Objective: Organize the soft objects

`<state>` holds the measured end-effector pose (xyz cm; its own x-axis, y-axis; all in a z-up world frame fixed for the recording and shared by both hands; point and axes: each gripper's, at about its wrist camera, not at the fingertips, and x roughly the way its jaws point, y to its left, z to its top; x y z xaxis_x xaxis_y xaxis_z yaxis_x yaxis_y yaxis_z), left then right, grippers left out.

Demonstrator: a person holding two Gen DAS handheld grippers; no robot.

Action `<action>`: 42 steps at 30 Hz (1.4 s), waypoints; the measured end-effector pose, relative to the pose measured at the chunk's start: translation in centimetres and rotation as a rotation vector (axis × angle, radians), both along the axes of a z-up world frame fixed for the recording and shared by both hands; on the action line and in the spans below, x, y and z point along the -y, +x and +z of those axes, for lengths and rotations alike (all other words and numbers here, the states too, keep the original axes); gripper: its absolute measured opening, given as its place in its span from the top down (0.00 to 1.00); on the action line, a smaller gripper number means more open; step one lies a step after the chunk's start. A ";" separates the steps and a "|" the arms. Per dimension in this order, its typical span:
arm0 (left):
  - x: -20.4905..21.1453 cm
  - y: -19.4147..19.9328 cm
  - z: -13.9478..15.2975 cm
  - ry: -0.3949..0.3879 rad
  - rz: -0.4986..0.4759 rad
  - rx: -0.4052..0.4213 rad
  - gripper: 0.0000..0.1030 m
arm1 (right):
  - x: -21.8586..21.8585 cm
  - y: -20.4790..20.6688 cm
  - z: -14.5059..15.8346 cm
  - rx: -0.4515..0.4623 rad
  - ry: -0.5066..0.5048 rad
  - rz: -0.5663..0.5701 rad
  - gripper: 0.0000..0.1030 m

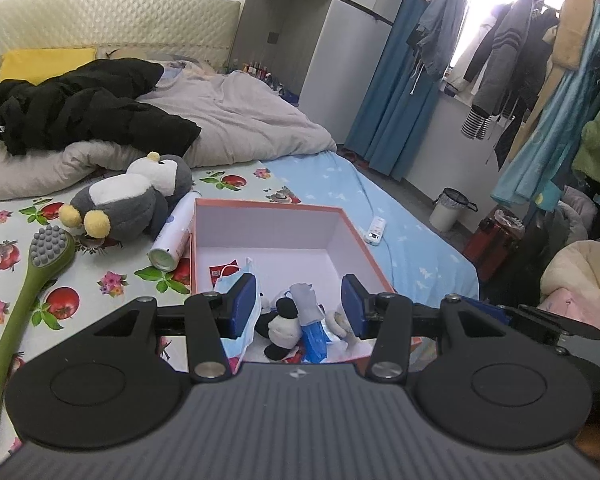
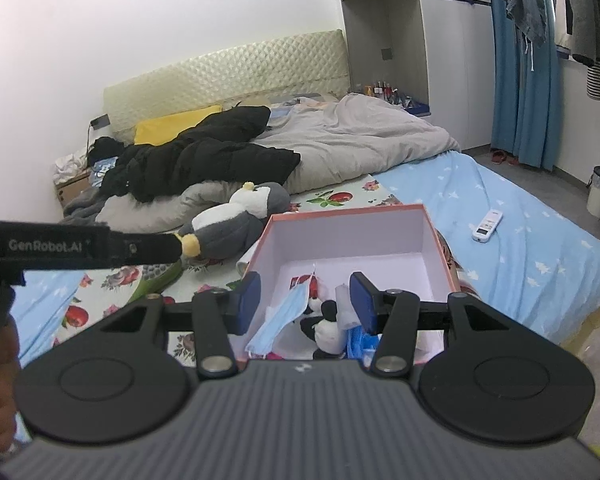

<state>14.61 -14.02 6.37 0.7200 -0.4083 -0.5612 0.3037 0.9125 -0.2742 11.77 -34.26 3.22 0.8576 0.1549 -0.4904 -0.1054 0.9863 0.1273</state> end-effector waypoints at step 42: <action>0.0 -3.6 -4.7 0.083 0.105 -0.082 0.01 | 2.7 -3.4 -3.3 -0.074 -0.017 -0.089 0.00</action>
